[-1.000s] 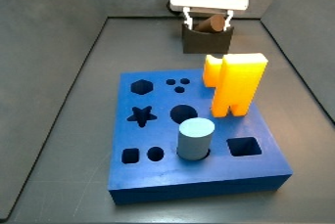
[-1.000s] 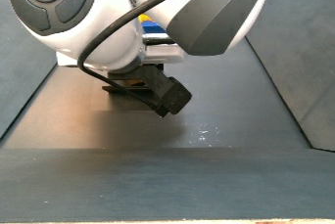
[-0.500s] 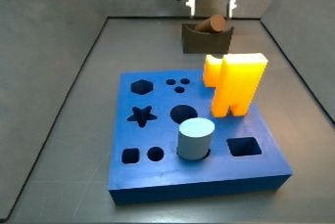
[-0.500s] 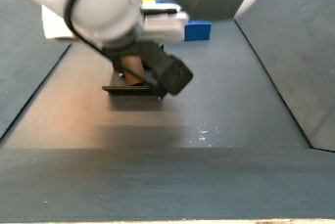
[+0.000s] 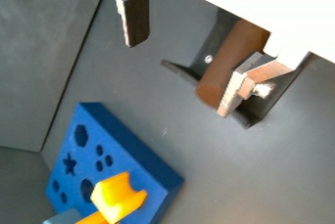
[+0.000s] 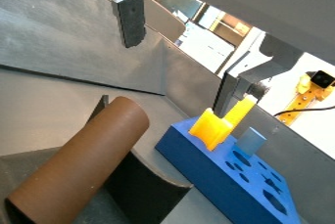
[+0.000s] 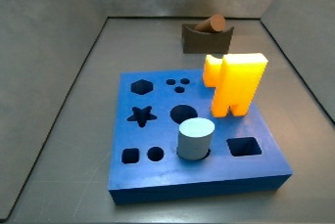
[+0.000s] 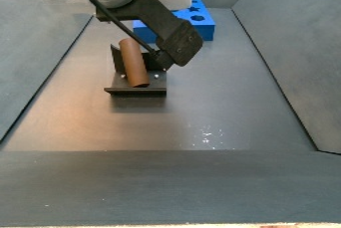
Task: Pick up the round object. Move up. Place the round object on the fixture. Regrasp the round object. Move to above the board. Insert the round object.
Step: Regrasp the round object.
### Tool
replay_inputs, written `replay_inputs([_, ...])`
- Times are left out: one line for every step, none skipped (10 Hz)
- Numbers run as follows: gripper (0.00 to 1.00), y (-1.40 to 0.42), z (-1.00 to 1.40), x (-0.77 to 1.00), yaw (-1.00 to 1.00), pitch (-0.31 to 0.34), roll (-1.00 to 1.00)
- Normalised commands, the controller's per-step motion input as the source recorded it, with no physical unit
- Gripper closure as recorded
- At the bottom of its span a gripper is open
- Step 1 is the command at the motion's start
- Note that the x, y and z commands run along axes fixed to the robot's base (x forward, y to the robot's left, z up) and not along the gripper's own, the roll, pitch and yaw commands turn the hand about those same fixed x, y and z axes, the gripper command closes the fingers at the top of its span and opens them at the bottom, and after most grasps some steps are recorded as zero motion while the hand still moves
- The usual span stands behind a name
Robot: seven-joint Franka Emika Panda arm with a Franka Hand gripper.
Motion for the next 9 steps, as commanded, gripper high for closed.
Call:
replay_inputs([0.0, -0.8, 0.97, -0.11, 0.01, 0.05, 1.0])
replay_inputs([0.0, -0.67, 0.84, -0.12, 0.01, 0.04, 1.0])
replay_inputs([0.0, -0.57, 0.73, -0.13, 0.01, 0.034, 1.0])
replay_inputs([0.0, -0.37, 0.46, -0.1, 0.01, 0.028, 1.0])
replay_inputs([0.0, -0.2, 0.24, -0.07, 0.01, 0.027, 1.0])
replay_inputs([0.0, -0.04, 0.01, -0.03, 0.01, 0.026, 1.0])
replay_inputs([0.0, -0.02, -0.02, -0.01, 0.01, 0.026, 1.0])
replay_inputs([0.0, -0.03, 0.02, -0.01, 0.01, 0.027, 1.0])
replay_inputs([0.0, -0.04, 0.04, -0.02, 0.01, 0.024, 1.0])
